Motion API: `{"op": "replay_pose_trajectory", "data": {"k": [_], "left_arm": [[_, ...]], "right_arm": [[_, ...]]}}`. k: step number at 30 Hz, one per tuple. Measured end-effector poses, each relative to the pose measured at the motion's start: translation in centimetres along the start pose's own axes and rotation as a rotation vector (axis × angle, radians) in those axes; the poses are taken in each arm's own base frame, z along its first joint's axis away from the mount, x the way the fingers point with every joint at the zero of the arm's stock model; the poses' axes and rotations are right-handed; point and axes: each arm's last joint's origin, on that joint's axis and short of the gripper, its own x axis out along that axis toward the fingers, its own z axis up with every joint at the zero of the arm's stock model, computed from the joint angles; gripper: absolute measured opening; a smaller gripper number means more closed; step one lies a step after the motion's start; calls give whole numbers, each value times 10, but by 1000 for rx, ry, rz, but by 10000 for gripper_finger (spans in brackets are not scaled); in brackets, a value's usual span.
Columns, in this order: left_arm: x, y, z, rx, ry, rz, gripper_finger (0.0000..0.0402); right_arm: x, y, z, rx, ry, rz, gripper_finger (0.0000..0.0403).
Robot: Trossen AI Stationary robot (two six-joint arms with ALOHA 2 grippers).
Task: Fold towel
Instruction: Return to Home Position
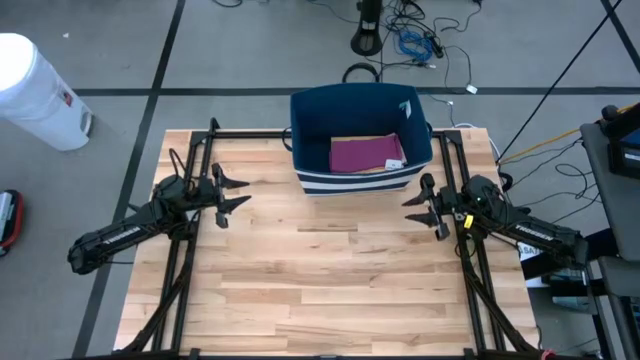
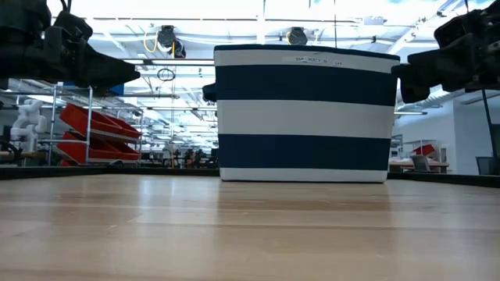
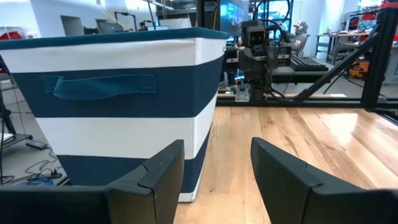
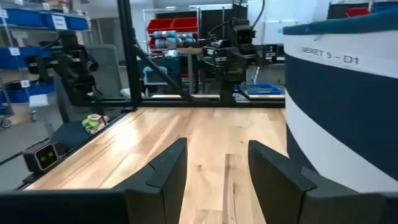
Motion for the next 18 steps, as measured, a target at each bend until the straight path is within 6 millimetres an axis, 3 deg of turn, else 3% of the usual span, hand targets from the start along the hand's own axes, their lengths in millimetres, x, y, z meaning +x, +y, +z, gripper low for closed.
{"op": "replay_pose_trajectory", "data": {"k": [8,18], "left_arm": [[0,0,0,0,0,0,192],[0,0,0,0,0,0,192]], "right_arm": [[0,0,0,12,2,3,155],[0,0,0,227,1,3,155]]}}
